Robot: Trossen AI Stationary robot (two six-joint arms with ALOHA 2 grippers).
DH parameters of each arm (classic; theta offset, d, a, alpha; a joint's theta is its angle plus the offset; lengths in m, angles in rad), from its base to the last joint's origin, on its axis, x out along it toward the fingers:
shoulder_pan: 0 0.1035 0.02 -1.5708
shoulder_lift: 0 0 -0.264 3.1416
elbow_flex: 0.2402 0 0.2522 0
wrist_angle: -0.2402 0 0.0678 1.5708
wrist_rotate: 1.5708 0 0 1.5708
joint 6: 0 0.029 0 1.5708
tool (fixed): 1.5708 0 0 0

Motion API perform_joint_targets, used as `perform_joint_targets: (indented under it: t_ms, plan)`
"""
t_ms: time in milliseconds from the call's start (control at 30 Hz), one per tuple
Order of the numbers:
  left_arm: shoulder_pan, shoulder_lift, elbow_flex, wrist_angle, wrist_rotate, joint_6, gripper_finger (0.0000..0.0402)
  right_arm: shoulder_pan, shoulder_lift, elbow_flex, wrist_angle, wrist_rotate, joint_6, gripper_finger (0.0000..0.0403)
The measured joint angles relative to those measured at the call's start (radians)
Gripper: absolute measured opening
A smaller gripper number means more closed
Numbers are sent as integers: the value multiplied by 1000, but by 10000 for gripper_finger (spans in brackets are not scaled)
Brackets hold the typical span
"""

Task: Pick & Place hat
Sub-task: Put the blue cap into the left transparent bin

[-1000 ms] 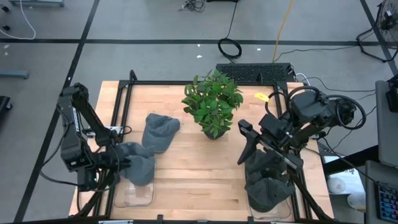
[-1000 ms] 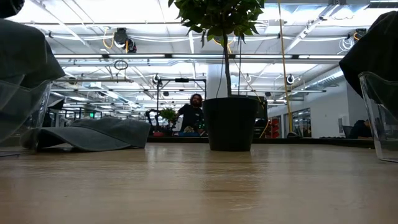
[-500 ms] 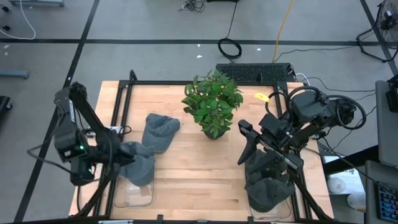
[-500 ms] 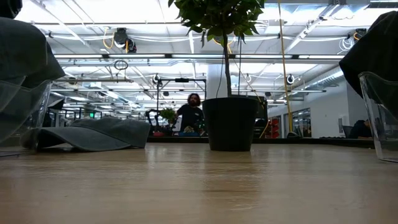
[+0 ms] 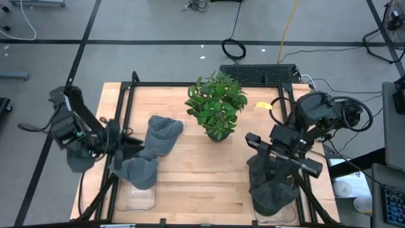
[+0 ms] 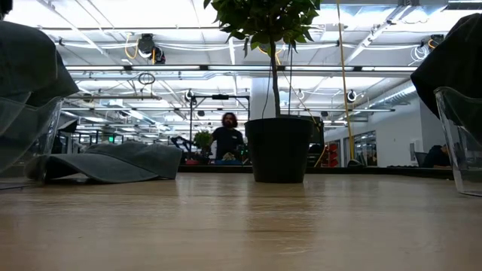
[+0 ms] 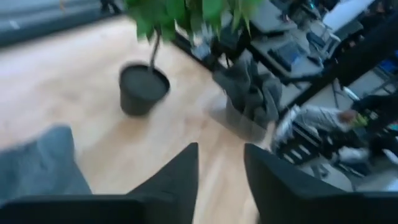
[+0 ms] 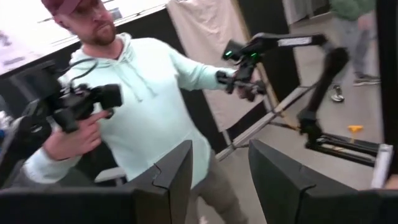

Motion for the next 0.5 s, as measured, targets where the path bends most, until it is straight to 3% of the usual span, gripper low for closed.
perform_joint_targets:
  t_ms: [133,233,333,500]
  plan:
    - [129,0,34,15,18,184,184,-2,0,0,0,-50,-31,144]
    - [223,0,47,13,26,334,214,-2,0,0,0,-14,-138,144]
    - [334,0,52,14,60,475,231,-2,0,0,0,97,-255,144]
    - [530,28,52,13,195,621,234,-3,-1,0,0,382,-417,144]
